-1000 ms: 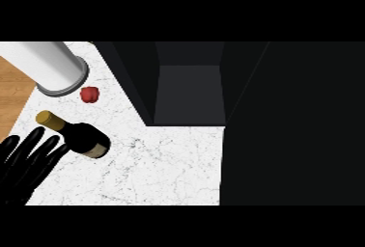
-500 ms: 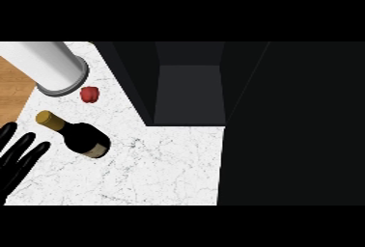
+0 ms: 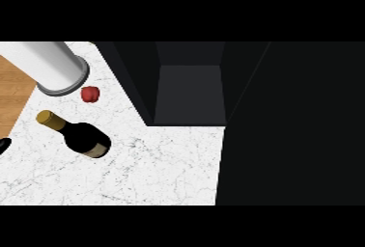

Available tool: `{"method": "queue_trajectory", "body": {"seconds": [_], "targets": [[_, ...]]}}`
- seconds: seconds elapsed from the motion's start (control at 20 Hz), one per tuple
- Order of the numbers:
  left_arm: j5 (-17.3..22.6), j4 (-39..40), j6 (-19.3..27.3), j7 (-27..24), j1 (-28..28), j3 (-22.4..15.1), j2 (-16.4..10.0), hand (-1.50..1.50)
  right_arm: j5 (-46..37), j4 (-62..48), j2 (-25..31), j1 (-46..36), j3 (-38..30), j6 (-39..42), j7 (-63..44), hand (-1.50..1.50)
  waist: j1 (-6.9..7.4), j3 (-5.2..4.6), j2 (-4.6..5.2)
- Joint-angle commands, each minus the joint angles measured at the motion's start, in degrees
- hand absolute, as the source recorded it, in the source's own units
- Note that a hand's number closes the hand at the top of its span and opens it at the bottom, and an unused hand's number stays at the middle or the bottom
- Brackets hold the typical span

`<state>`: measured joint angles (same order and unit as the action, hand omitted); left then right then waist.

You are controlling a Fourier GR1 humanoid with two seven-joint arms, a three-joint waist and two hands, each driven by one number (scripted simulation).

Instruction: Pick up the wine, place it into the cabinet and close the cabinet

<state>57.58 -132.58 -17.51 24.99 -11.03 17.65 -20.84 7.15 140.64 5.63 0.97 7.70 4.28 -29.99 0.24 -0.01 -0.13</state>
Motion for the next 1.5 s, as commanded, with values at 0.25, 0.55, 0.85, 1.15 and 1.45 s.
{"method": "queue_trajectory", "body": {"seconds": [0.25,0.55,0.85,1.15,1.45], "targets": [[7.0,0.9,1.4,3.6,2.4,9.5,-3.7,-1.50,4.1,9.6,1.7,2.5,-4.0,0.7,-4.2,-1.50,-0.35,0.03,-0.04],[2.2,9.2,-4.0,2.1,4.9,9.1,-1.5,-1.50,-2.0,8.4,-1.0,-0.4,2.1,-2.1,-6.1,-1.50,-0.36,-0.02,0.05],[-2.5,18.3,-4.7,2.0,11.3,7.4,-3.3,-1.50,4.0,7.9,0.9,-0.6,-3.9,0.4,-5.3,-1.50,-0.65,0.01,0.12],[-3.9,27.2,-9.7,1.0,12.4,7.2,-2.7,-1.50,6.5,4.4,1.1,0.0,-7.4,2.5,-2.1,-1.50,-0.60,0.02,0.15],[-8.2,36.8,-18.9,-3.7,11.7,8.2,-1.6,-1.50,6.2,9.9,1.5,0.2,-6.2,1.9,-7.1,-1.50,-0.78,-0.02,0.11]]}}
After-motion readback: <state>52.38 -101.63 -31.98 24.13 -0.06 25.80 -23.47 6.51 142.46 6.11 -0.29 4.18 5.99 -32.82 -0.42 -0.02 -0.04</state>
